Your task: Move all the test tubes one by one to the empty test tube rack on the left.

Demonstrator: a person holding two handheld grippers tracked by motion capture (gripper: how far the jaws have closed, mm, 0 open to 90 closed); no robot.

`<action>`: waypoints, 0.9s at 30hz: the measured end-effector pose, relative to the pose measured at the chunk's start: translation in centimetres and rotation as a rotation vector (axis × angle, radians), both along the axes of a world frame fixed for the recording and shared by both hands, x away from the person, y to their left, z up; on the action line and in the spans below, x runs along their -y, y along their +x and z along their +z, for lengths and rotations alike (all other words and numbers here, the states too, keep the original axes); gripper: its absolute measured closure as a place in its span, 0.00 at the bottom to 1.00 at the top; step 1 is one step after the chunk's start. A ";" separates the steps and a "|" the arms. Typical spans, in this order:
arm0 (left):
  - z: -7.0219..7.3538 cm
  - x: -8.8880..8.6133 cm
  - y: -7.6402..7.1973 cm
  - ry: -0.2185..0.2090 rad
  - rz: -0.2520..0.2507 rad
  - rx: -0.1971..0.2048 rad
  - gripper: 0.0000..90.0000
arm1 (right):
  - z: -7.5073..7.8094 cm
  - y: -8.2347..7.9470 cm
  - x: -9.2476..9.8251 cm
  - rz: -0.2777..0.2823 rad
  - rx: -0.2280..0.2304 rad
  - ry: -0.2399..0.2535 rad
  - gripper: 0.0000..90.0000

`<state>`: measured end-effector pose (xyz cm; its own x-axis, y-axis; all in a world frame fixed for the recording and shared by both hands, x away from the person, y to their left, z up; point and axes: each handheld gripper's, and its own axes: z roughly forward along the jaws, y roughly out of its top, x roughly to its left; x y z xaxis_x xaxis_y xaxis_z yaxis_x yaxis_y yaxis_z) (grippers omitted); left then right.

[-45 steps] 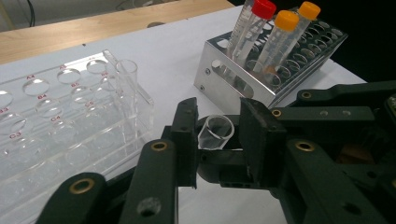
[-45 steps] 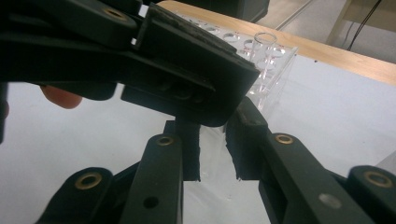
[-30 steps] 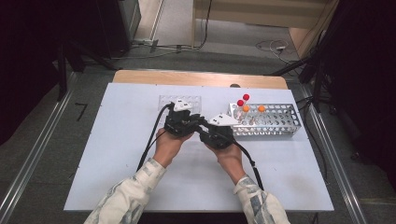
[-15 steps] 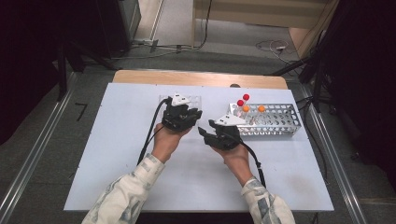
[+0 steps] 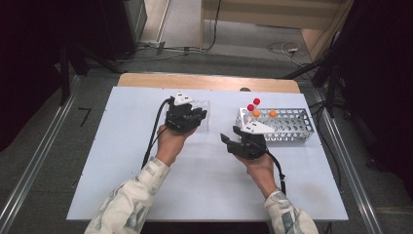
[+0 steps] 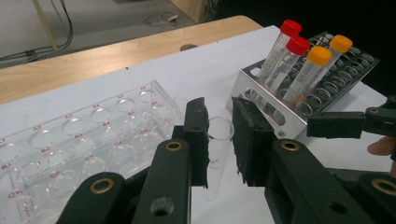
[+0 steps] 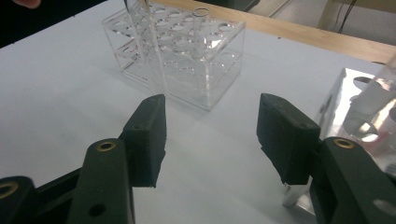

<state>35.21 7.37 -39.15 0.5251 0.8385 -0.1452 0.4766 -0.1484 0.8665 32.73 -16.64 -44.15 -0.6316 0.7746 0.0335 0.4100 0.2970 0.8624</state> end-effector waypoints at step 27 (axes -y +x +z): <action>2.7 -1.5 1.5 -0.014 0.056 0.030 0.85 | -0.1 -0.5 3.0 -0.031 -0.018 0.003 0.36</action>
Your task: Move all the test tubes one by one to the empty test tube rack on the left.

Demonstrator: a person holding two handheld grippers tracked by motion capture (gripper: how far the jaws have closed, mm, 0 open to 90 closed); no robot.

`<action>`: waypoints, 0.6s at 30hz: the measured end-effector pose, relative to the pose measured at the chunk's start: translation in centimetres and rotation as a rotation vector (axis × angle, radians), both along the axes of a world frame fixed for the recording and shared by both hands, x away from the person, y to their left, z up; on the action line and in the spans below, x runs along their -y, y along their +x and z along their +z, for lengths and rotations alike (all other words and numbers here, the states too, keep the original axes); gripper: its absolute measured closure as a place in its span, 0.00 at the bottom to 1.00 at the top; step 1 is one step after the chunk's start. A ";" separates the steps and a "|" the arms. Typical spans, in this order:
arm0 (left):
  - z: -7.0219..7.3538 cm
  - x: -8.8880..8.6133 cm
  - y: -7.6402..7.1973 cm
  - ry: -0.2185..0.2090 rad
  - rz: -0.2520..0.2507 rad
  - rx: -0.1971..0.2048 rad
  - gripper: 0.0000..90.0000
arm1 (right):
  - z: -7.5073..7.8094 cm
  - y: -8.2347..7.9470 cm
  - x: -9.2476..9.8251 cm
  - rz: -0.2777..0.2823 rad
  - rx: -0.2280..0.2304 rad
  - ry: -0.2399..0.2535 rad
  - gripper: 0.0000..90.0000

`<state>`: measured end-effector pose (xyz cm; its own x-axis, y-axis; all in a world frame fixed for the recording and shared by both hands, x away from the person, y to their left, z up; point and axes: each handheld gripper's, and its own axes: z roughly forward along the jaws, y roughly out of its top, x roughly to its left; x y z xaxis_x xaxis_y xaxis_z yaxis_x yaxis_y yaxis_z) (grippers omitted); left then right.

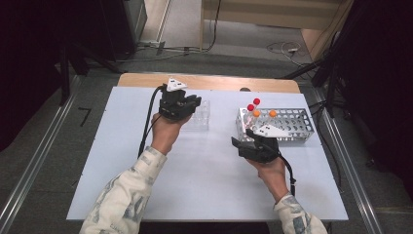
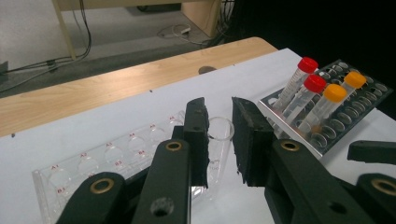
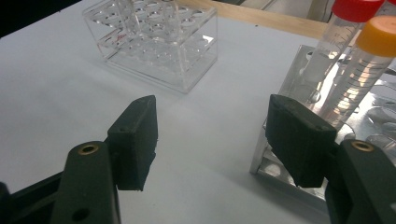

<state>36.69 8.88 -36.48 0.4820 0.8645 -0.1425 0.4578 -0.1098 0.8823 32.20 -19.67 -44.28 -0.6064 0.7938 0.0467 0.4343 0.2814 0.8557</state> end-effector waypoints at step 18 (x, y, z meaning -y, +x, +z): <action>-0.6 0.1 2.3 0.016 0.060 0.008 0.85 | 0.1 0.0 0.3 -0.009 0.003 0.008 0.37</action>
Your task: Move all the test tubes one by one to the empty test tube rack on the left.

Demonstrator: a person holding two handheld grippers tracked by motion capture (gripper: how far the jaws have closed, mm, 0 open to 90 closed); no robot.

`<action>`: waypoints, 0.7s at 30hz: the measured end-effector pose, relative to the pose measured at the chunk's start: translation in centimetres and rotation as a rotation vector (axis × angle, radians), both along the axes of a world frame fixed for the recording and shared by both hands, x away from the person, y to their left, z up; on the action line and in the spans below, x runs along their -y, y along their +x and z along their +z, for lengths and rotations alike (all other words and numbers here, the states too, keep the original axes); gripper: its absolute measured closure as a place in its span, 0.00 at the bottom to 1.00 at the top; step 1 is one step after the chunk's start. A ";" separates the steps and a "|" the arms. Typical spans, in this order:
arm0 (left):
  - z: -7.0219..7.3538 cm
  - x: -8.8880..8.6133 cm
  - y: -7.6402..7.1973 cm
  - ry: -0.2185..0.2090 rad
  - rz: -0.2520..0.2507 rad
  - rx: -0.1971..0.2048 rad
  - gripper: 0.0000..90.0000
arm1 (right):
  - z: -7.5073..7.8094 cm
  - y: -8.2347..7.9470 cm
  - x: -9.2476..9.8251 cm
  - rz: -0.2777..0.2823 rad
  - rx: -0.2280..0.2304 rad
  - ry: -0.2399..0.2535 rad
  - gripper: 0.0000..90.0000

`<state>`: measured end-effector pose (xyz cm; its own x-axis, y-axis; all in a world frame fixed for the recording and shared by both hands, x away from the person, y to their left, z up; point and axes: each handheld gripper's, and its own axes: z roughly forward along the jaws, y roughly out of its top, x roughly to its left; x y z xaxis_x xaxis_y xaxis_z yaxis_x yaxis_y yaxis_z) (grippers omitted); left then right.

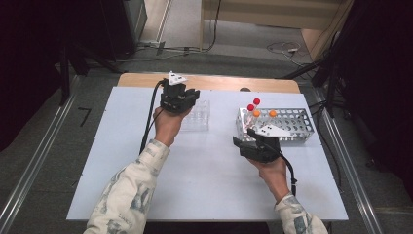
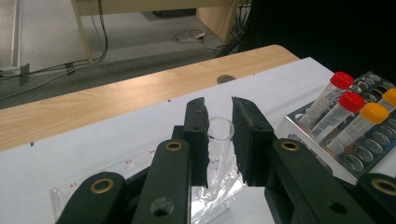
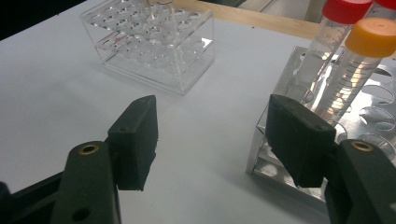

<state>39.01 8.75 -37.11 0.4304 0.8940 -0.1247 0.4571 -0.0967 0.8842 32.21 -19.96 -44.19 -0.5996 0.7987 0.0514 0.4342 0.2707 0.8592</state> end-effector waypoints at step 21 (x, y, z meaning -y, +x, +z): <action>-3.9 2.1 0.4 0.117 0.022 -0.016 0.85 | -0.1 0.0 0.1 0.000 -0.004 -0.004 0.37</action>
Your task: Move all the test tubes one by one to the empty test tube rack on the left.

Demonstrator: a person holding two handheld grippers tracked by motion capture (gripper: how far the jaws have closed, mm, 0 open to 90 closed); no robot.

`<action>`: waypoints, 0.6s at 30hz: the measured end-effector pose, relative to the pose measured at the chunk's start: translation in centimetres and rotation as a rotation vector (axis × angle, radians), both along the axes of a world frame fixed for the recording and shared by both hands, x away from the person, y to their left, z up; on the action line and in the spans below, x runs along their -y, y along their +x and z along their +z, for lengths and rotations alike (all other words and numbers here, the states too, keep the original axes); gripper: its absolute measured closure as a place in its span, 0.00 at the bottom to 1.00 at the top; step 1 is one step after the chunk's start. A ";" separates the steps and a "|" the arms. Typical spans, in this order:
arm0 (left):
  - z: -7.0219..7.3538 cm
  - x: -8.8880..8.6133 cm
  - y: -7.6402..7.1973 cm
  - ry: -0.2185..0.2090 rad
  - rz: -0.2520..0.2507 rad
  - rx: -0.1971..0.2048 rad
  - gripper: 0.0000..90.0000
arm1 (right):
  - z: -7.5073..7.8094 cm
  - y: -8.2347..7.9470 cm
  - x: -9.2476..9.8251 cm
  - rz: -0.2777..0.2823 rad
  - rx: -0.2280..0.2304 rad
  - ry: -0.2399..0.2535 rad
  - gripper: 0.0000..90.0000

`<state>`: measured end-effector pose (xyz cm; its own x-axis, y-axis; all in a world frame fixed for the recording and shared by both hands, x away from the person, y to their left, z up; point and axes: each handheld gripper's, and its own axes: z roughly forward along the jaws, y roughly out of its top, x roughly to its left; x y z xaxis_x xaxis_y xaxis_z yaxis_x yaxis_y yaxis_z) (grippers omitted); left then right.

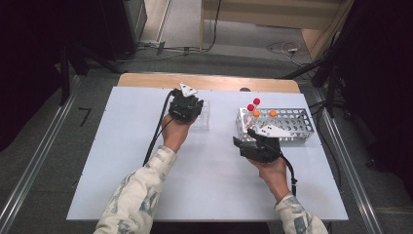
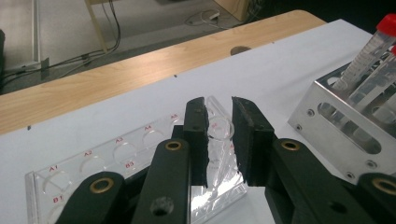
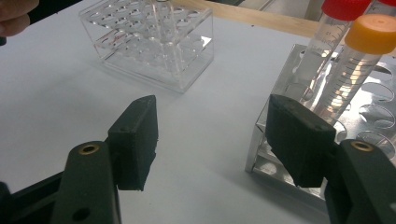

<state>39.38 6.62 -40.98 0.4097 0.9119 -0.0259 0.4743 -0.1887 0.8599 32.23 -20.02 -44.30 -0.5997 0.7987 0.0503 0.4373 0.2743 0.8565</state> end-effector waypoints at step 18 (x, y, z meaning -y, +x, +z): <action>0.1 -1.1 -0.1 -0.094 0.010 -0.058 0.53 | -0.1 0.1 0.2 -0.019 0.008 -0.003 0.37</action>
<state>39.32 7.77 -40.90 0.3964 0.9081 -0.1353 0.5250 -0.1033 0.8448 32.35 -20.25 -44.36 -0.5844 0.8103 0.0431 0.4361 0.2688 0.8588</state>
